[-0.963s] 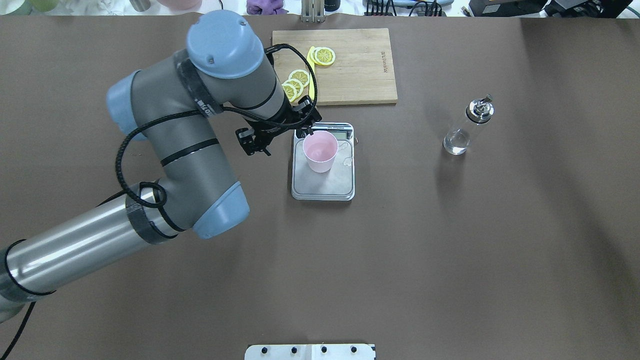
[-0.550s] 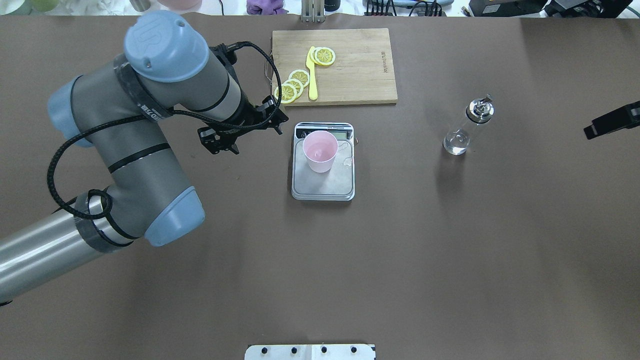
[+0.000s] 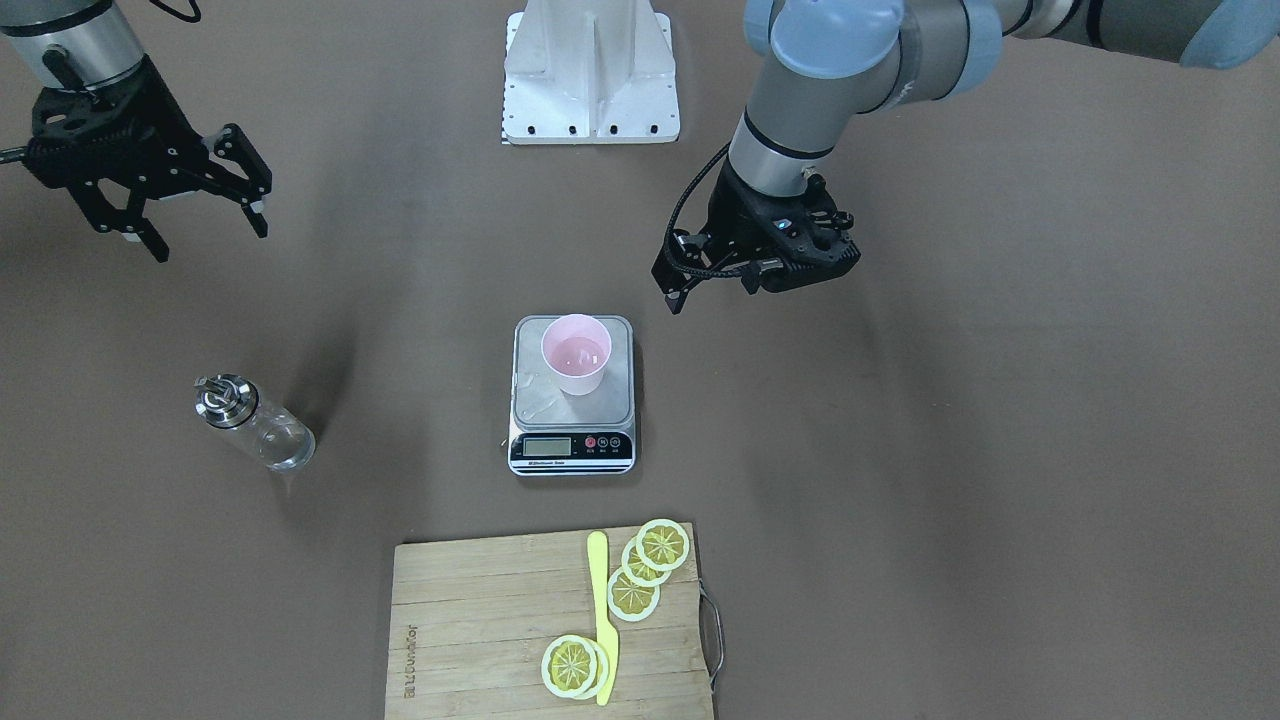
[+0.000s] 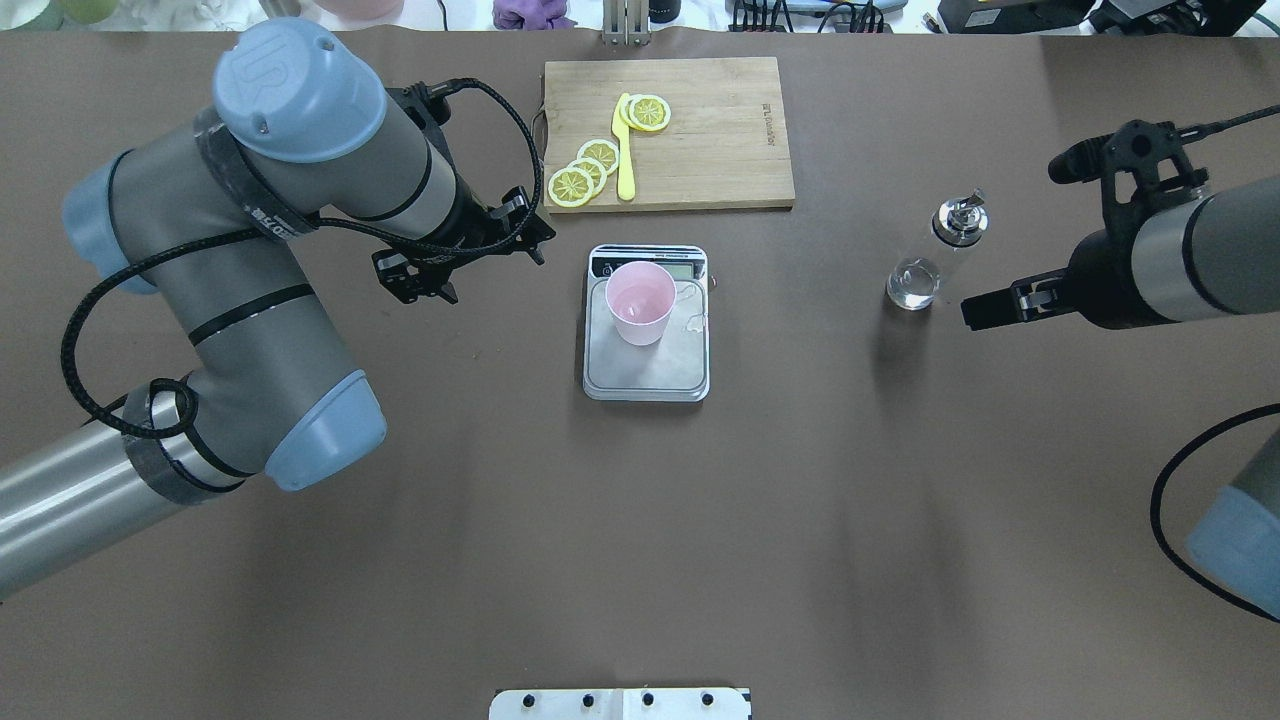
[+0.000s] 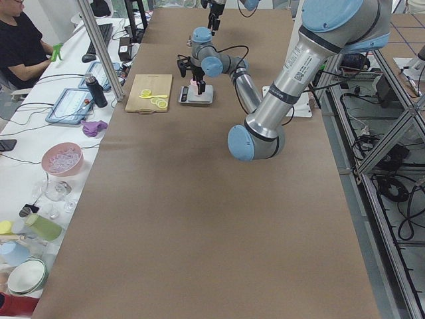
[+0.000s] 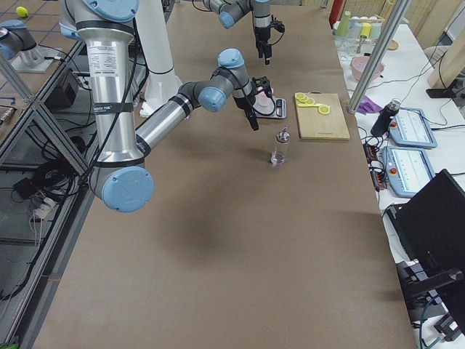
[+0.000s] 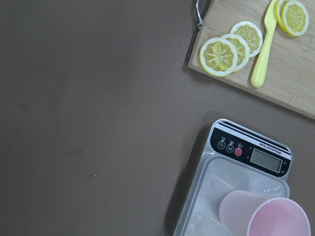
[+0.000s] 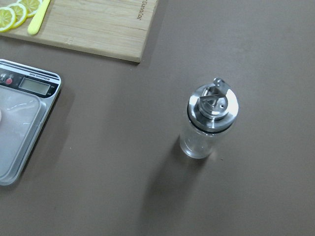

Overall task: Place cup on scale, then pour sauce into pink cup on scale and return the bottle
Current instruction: 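Reach the right gripper toward the glass dispenser bottle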

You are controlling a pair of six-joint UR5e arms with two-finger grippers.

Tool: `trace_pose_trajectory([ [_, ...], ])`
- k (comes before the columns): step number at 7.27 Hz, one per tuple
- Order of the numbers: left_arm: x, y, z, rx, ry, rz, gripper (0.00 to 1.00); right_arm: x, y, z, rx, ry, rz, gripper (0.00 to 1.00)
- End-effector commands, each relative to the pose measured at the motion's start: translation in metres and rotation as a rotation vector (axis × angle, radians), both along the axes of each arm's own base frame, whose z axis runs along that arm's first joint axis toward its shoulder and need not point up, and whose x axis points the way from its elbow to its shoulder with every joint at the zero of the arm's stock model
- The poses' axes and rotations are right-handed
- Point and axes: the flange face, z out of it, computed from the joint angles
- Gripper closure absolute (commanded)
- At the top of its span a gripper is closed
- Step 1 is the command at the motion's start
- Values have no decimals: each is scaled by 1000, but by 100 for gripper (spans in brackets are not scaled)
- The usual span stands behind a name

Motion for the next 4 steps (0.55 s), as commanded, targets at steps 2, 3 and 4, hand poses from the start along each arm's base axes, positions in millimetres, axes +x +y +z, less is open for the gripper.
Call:
trace_pose_trajectory([
  [2,1,-1,12,-5,-12,-4,2,-18,7,77,125,-63,33,5],
  [3,1,-1,13,-4,-13,-5,2,-15,6,104,179,-104,67,2],
  [4,1,-1,13,-3,-12,-6,2,-13,3,130,212,-90,112,2],
])
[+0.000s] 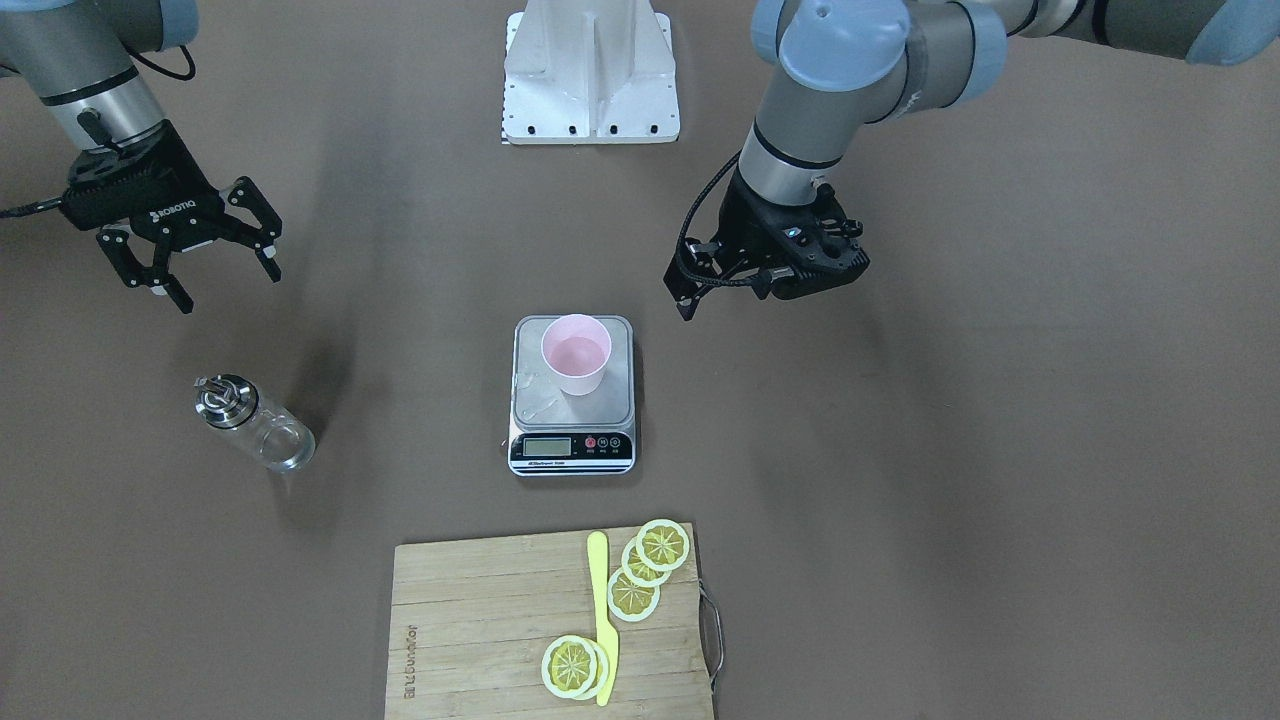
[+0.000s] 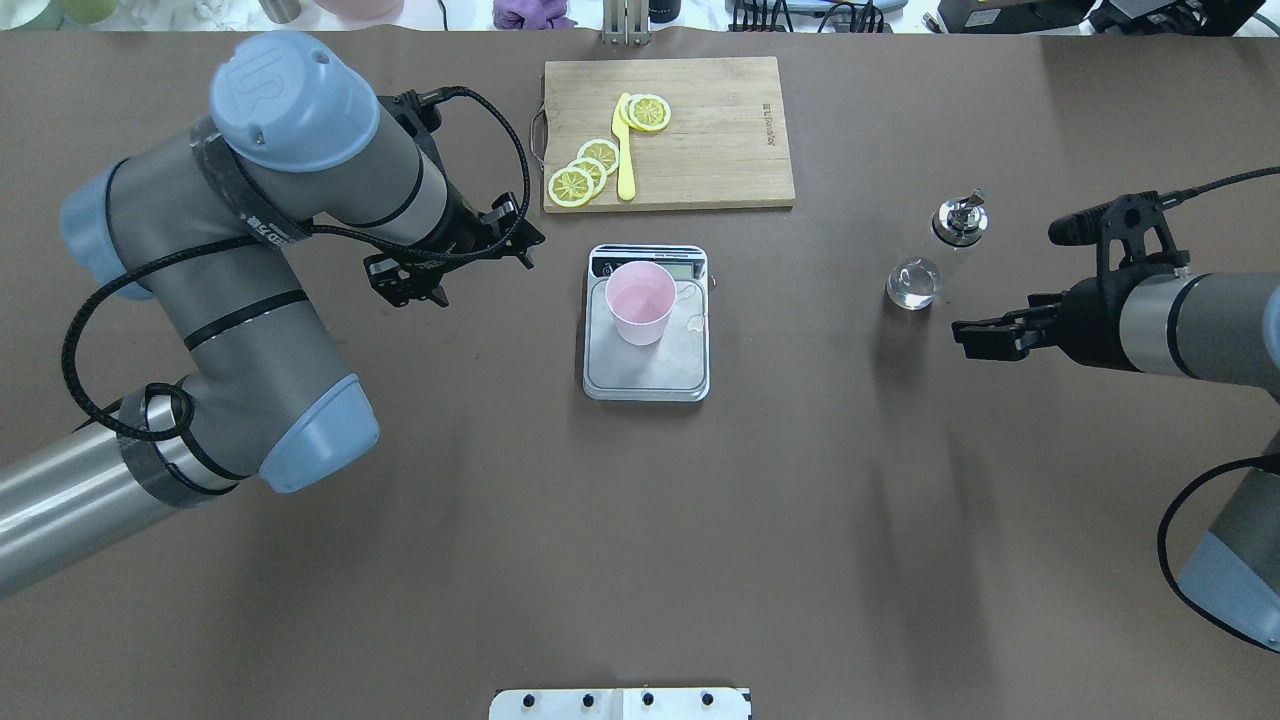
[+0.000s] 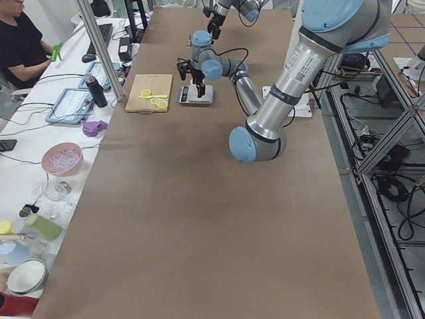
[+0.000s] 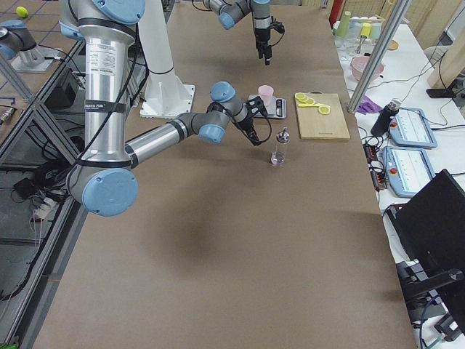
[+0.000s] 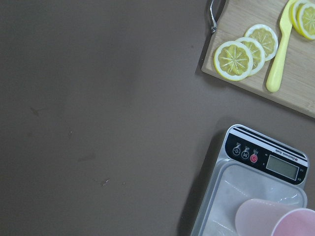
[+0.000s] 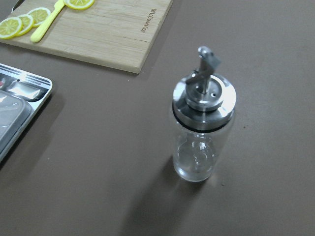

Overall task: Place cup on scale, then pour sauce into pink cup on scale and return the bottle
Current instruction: 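Reach the right gripper toward the glass dispenser bottle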

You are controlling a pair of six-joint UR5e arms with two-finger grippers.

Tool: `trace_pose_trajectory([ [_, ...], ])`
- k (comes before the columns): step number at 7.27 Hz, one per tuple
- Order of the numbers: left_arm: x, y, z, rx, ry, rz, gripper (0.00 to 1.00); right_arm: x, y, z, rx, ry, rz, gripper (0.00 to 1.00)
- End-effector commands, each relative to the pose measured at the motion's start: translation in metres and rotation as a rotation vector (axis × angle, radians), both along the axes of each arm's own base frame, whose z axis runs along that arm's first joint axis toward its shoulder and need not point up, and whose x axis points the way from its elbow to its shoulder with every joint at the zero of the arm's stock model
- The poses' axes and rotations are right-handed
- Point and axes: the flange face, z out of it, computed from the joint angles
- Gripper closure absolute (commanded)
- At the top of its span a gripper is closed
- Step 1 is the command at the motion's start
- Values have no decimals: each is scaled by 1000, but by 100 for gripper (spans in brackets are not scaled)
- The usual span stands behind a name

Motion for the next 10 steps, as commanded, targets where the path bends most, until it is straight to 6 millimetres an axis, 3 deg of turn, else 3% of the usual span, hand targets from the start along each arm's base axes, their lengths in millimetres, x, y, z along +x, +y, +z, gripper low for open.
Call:
trace_pose_trajectory([
  [1,1,0,1,0,-1,1,2,0,-5,47,84,7,110,1],
  [4,1,-1,3,14,-7,11,2,-10,-12,56,145,8,198,1],
  [6,2,-1,11,10,-17,14,2,-31,-12,53,183,24,246,1],
  [7,2,-1,11,9,-17,14,2,-43,-9,60,203,4,257,1],
  [9,2,-2,13,5,-21,14,2,-60,-16,104,249,-79,263,1],
  [10,3,-1,14,5,-23,14,2,-60,-16,109,259,-82,259,1],
])
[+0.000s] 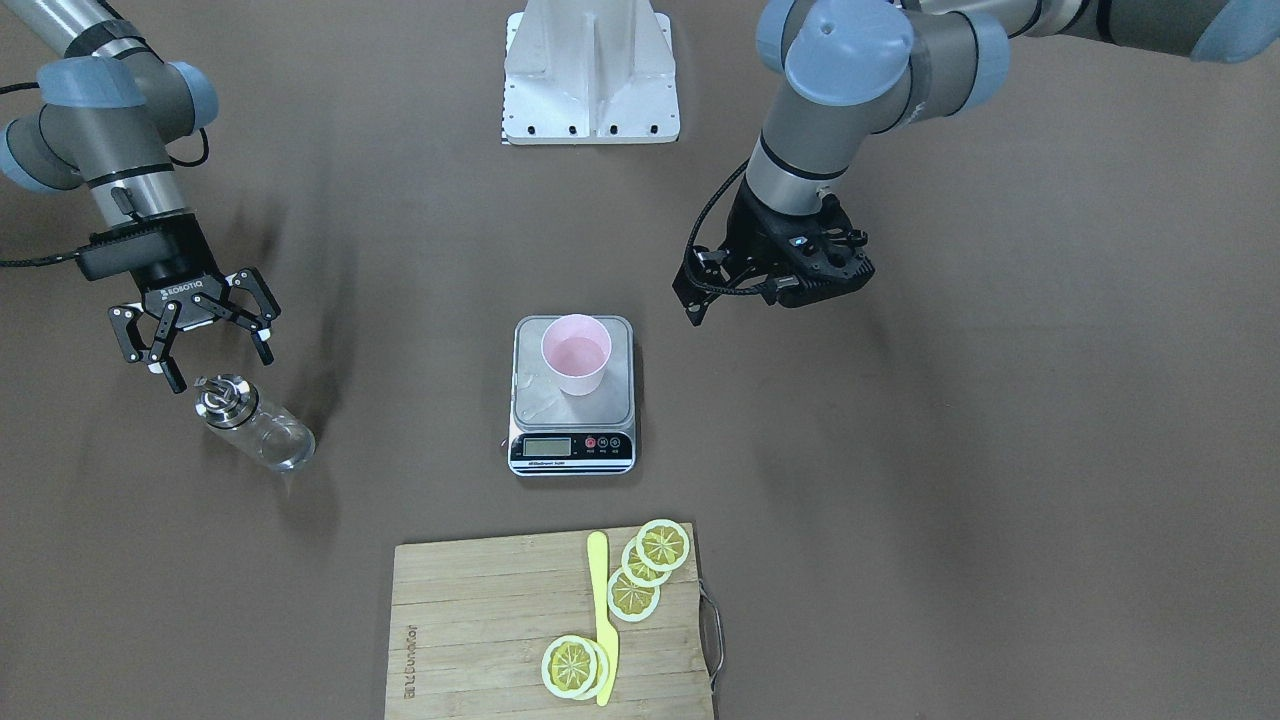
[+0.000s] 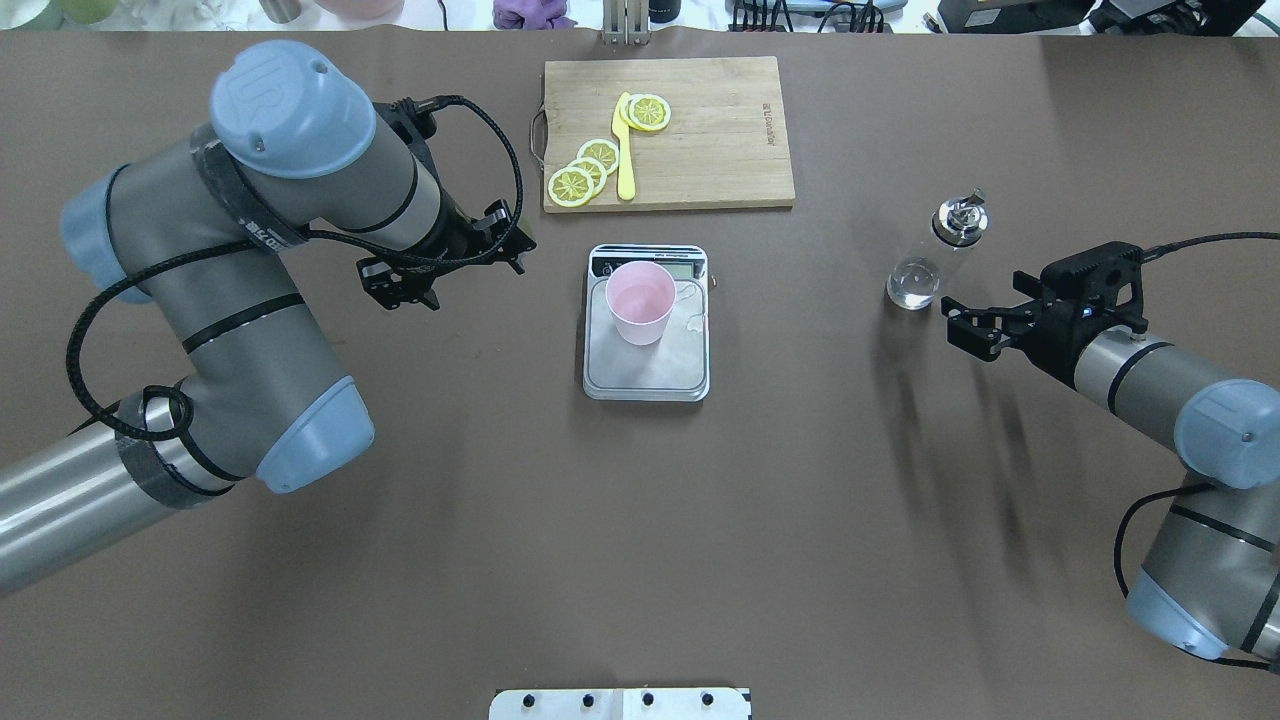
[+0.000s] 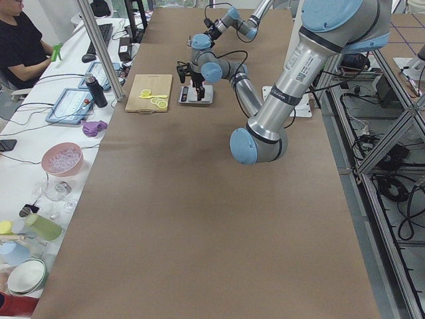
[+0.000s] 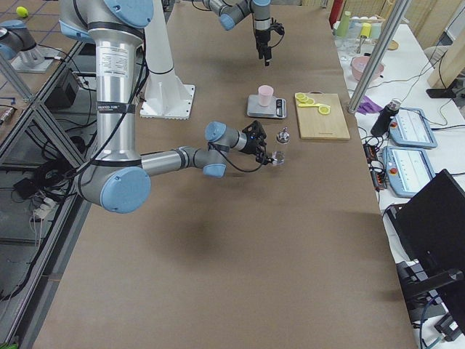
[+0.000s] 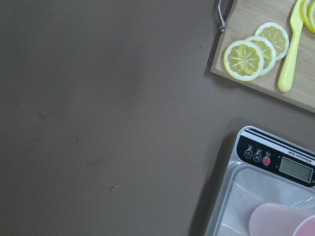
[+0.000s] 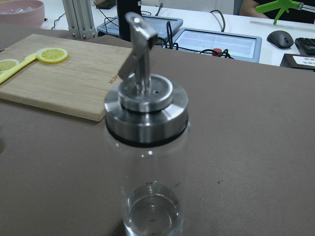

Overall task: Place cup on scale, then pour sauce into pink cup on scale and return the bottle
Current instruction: 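Reach the right gripper toward the glass dispenser bottle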

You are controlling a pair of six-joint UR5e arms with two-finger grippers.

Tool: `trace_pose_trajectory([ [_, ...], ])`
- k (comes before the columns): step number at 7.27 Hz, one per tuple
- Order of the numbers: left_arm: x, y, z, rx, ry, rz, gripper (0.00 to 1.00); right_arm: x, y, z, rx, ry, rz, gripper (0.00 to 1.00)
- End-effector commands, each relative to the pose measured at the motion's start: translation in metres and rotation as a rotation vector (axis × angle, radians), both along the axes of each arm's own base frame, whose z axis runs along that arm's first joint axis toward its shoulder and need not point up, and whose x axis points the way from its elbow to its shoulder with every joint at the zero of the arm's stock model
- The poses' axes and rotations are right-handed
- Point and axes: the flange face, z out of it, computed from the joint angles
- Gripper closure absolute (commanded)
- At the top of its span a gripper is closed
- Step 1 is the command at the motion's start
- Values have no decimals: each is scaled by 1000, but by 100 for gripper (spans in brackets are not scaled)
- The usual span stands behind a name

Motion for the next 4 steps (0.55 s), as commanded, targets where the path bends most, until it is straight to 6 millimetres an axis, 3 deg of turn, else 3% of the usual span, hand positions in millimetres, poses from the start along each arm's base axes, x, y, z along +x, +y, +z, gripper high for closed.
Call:
trace_pose_trajectory([
  [1,0,0,1,-1,-2,-1,2,-10,-5,6,32,-31,2,1],
  [4,0,0,2,-3,-3,0,2,-24,-15,-6,53,-40,17,1],
])
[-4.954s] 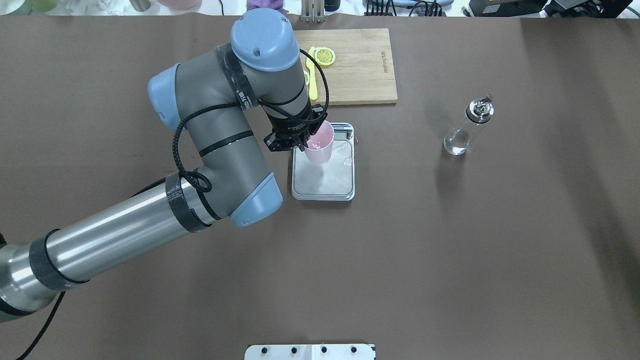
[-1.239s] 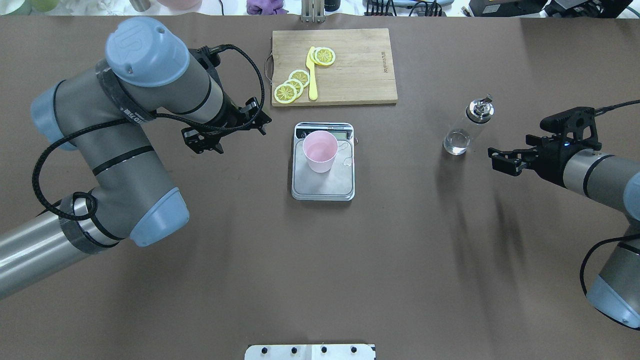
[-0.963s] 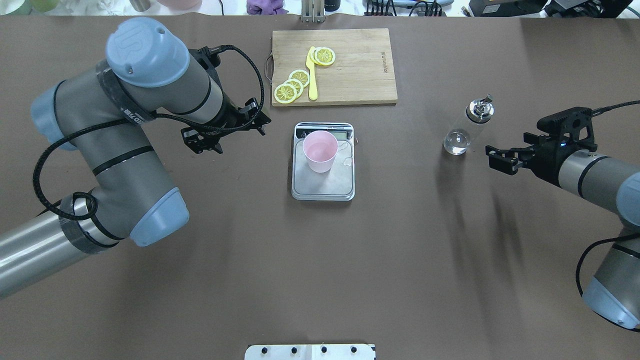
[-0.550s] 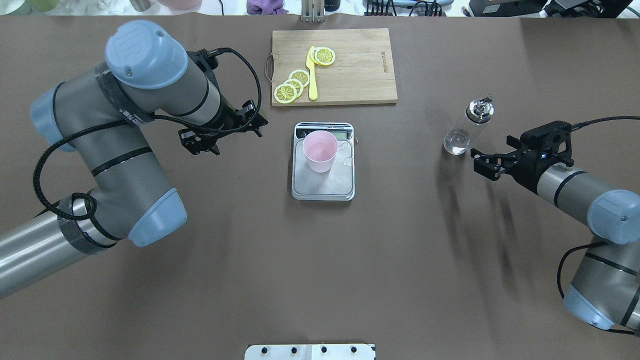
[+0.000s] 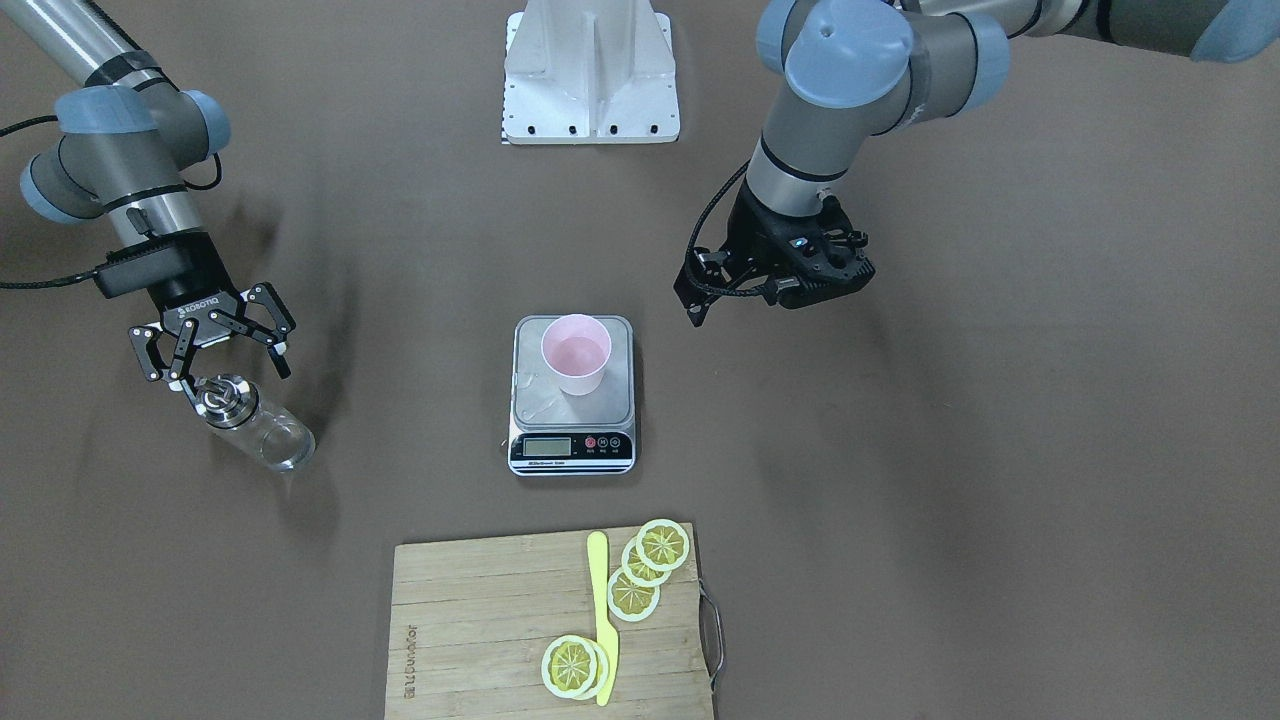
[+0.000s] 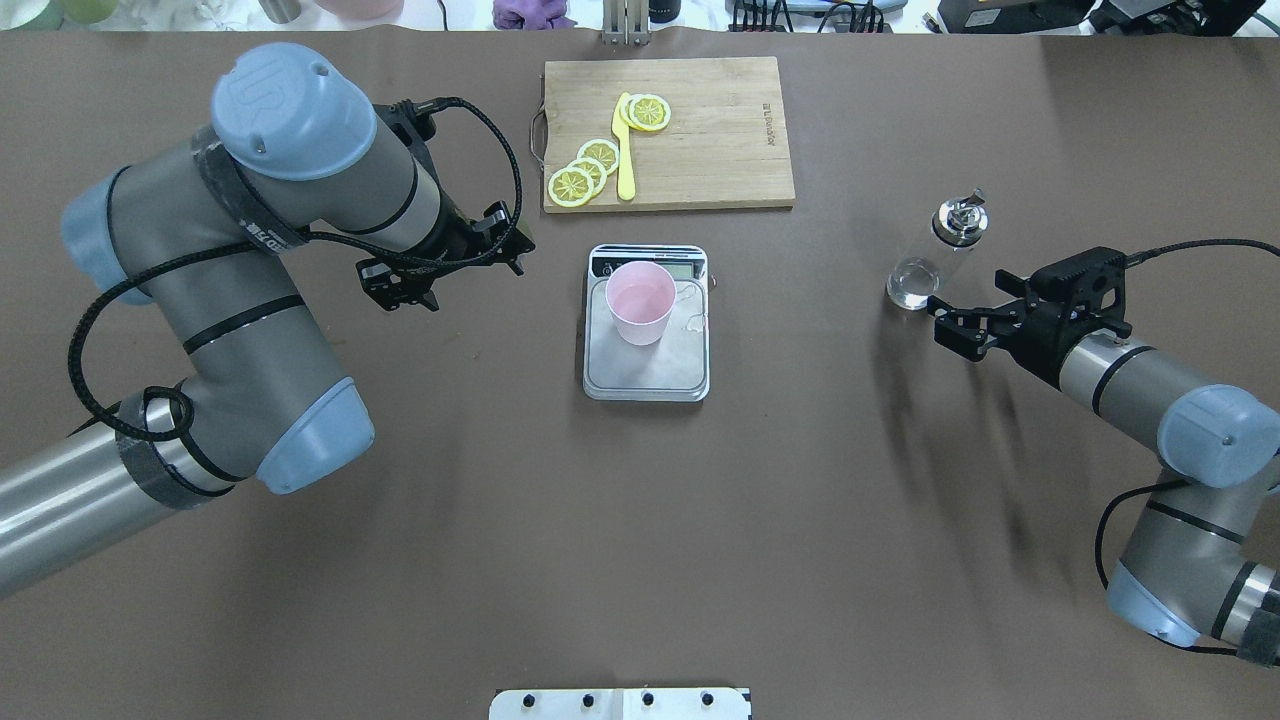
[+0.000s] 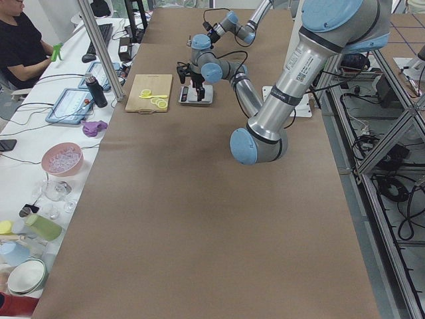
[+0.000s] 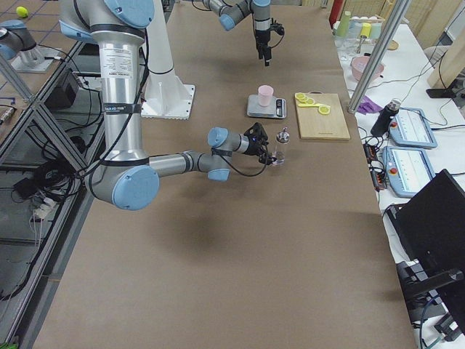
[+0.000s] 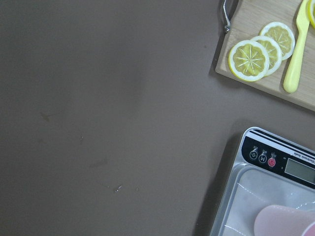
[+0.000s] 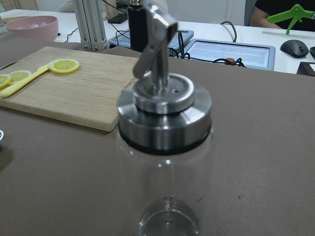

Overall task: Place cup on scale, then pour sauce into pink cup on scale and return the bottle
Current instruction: 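Reach the right gripper toward the glass dispenser bottle, then close the right gripper around the glass dispenser bottle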

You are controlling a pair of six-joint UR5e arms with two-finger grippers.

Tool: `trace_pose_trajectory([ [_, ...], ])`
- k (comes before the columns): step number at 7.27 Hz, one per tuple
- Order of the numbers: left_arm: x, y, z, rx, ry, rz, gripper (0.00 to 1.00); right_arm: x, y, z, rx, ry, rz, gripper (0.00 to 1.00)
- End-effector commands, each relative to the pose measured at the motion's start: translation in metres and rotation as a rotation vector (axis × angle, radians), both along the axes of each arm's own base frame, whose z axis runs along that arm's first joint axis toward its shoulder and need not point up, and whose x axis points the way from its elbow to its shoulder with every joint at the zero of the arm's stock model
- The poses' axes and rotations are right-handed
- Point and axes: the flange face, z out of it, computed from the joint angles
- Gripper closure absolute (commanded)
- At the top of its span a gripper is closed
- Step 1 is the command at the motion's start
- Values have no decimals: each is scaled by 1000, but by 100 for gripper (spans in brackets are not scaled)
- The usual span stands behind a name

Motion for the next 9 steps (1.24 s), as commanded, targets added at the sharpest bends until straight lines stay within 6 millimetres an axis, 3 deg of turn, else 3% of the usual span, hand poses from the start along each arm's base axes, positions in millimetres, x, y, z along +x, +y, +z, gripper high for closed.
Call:
trace_pose_trajectory([
  [1,0,0,1,-2,-2,0,2,-11,-7,-1,8,8,2,1],
  [5,3,-1,4,-6,-6,2,2,-27,-21,3,31,52,24,2],
  [9,3,-1,3,-5,-5,3,2,-28,-25,2,30,55,32,5],
])
